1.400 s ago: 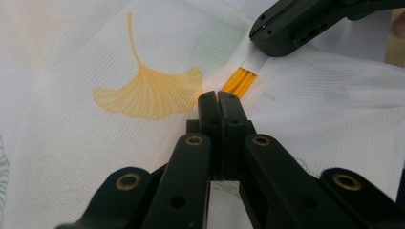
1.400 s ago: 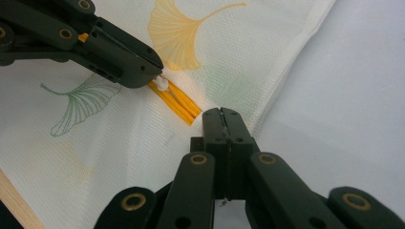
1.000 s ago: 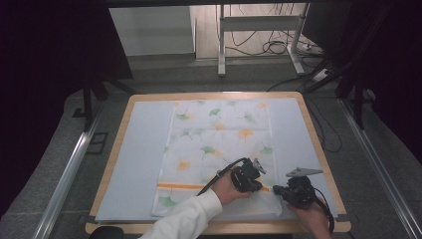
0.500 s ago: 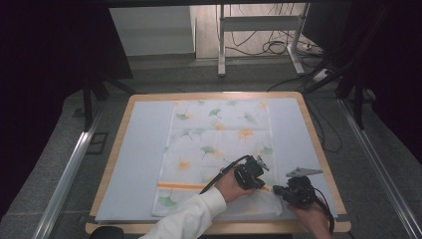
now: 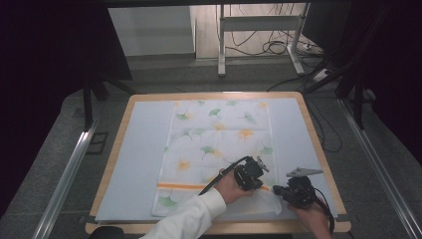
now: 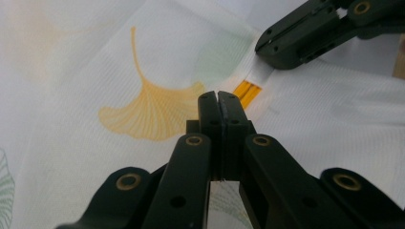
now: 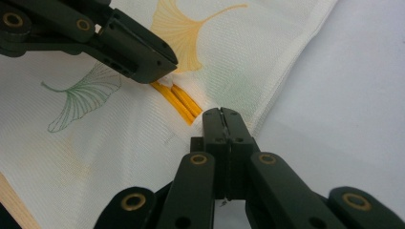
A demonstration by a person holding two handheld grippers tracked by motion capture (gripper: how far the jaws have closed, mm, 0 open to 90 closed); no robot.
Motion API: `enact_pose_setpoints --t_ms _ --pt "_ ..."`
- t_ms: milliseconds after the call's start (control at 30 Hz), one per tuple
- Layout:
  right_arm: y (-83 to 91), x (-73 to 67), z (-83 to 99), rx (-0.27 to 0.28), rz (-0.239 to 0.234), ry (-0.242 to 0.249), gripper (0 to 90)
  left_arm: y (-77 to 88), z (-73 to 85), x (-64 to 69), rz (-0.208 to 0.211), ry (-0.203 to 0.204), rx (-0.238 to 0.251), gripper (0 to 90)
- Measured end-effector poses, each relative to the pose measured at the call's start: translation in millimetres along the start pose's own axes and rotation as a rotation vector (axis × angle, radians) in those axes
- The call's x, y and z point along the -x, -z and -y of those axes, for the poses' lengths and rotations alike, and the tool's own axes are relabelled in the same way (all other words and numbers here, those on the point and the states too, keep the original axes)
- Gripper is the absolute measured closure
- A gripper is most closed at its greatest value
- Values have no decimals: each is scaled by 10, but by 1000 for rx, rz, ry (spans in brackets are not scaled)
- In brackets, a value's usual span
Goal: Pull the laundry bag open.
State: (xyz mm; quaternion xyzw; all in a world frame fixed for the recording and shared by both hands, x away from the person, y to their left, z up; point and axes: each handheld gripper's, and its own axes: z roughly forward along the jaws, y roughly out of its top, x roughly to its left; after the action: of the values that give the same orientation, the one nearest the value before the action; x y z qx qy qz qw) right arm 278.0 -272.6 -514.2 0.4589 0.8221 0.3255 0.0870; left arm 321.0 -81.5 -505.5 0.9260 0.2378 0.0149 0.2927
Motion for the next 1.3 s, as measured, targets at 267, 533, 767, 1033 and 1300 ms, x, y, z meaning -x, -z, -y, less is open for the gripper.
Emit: enact_pose_setpoints --t_ms 267,533,767,1033,1300 --pt "-2 -2 2 2 2 3 897 15 105 -81 54 46 -5 900" --pt "0 3 3 3 -2 8 896 19 123 -90 64 50 1 900" --pt "1 3 4 4 -2 11 896 38 143 -92 62 45 -7 900" --pt "1 2 5 4 -2 13 897 54 166 -97 59 50 -10 900" --pt "2 -4 6 2 -1 10 897 93 224 -128 62 62 -9 900"
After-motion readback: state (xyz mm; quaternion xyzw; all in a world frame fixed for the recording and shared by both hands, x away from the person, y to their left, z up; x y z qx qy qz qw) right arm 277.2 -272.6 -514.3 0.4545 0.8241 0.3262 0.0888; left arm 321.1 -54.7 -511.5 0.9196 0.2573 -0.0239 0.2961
